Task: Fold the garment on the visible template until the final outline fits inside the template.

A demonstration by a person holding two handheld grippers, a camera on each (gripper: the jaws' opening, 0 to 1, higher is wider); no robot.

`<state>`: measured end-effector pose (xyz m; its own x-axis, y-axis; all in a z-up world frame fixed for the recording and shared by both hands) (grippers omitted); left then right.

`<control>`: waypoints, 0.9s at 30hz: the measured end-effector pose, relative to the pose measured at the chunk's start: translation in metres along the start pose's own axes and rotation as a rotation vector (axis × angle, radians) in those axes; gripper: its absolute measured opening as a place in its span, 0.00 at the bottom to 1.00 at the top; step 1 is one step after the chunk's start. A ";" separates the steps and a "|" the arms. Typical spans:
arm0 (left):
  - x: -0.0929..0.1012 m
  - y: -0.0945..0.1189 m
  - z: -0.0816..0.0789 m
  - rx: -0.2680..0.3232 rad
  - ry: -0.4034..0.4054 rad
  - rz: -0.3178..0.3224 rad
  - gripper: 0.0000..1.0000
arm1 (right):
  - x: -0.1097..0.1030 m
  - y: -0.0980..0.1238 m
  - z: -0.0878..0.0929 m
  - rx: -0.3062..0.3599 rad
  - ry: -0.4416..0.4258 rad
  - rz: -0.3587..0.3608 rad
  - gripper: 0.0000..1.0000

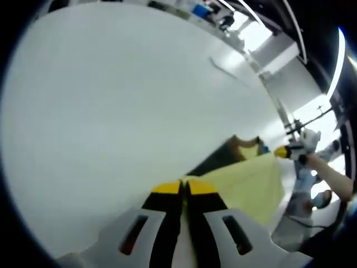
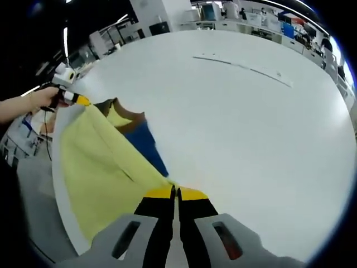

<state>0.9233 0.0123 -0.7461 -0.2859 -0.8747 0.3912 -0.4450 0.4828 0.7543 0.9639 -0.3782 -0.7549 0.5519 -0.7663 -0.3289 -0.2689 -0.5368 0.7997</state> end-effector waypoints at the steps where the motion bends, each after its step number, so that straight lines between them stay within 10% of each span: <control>1: 0.000 0.000 0.000 0.002 -0.001 0.000 0.00 | 0.000 0.000 0.000 0.002 0.002 0.000 0.03; 27: 0.002 0.039 -0.018 0.094 -0.060 -0.046 0.03 | 0.016 0.048 -0.005 0.094 0.012 0.120 0.12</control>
<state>0.9202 0.0289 -0.7063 -0.3124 -0.8933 0.3232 -0.5353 0.4466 0.7169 0.9638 -0.4140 -0.7189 0.5204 -0.8230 -0.2275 -0.4056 -0.4727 0.7823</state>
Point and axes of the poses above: the point that each gripper's makers call its tool centre point, and the gripper's own axes: y roughly backward along the fingers, x roughly to its right, z roughly out of its underside, the point moved 3 cm from there along y, roughly backward along the fingers, and after that the axes turned 13 degrees about -y, right-handed, at the moved point
